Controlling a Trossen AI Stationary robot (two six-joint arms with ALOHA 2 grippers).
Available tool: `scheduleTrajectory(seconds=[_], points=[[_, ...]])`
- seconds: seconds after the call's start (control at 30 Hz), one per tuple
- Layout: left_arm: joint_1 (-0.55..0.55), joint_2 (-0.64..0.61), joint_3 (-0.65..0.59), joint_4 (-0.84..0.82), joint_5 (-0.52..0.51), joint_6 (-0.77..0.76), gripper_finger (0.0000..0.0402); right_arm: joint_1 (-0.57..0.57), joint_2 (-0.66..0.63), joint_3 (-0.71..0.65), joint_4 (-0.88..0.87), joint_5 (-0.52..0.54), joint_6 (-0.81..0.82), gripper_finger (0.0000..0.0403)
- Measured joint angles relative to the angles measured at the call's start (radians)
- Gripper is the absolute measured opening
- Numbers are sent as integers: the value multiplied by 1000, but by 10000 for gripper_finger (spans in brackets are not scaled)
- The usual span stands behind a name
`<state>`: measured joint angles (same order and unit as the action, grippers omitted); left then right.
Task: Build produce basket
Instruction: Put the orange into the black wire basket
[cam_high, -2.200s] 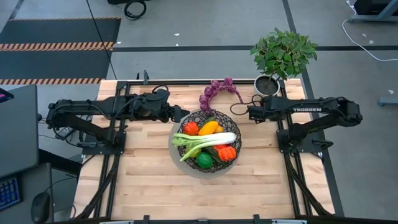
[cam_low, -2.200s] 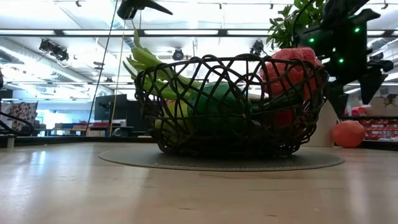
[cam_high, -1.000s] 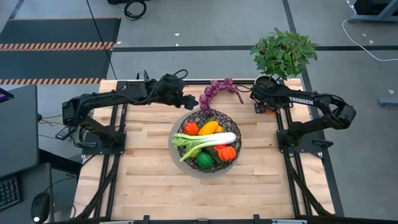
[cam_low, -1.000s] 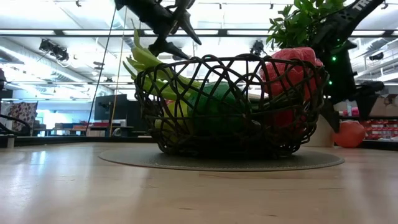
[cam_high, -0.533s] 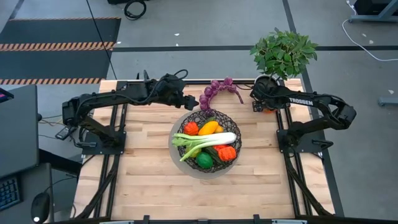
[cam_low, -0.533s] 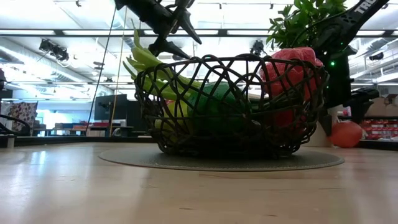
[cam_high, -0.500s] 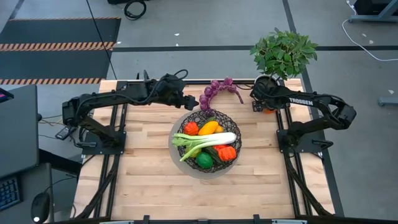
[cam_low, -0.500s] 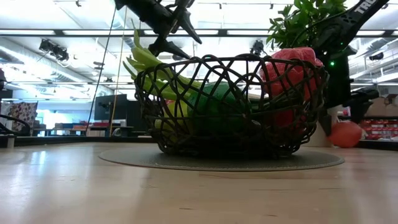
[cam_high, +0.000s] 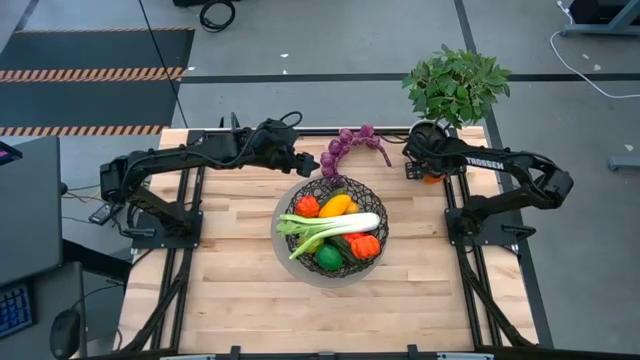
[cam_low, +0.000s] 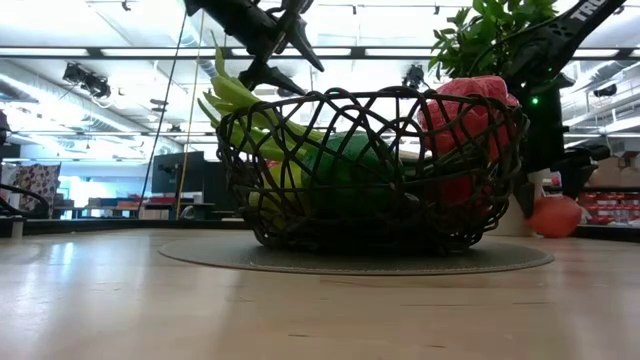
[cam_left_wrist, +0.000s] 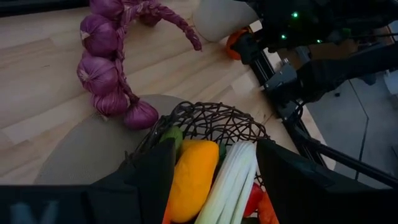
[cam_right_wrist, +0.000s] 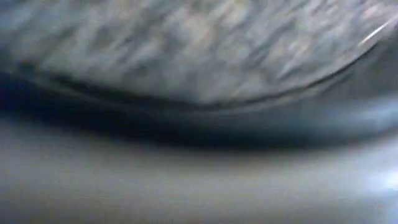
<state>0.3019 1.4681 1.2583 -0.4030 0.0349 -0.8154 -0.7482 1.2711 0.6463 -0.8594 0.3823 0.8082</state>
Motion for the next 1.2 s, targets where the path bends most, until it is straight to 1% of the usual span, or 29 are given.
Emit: scheduleTrajectory(seconds=[0.2,0.37,0.57,0.63,0.87,0.97,1.07,1.2], points=[[-3,0,0,0,0,0,231,46,-27,53,-102,-126,-15,339],[-3,0,0,0,0,0,231,73,-69,134,-197,-190,-46,339],[-3,0,0,0,0,-1,231,123,-133,235,-312,-190,10,339],[-3,0,0,0,0,-1,231,139,-154,258,-324,-207,30,339],[-3,0,0,0,1,-2,231,208,-206,313,-320,-393,84,339],[-3,0,0,-2,2,-18,231,251,-225,344,-303,-447,112,339],[-3,0,0,-5,6,-44,231,301,-239,388,-297,-460,188,339],[-3,0,0,-5,22,-41,231,392,-256,455,-232,-447,247,339]])
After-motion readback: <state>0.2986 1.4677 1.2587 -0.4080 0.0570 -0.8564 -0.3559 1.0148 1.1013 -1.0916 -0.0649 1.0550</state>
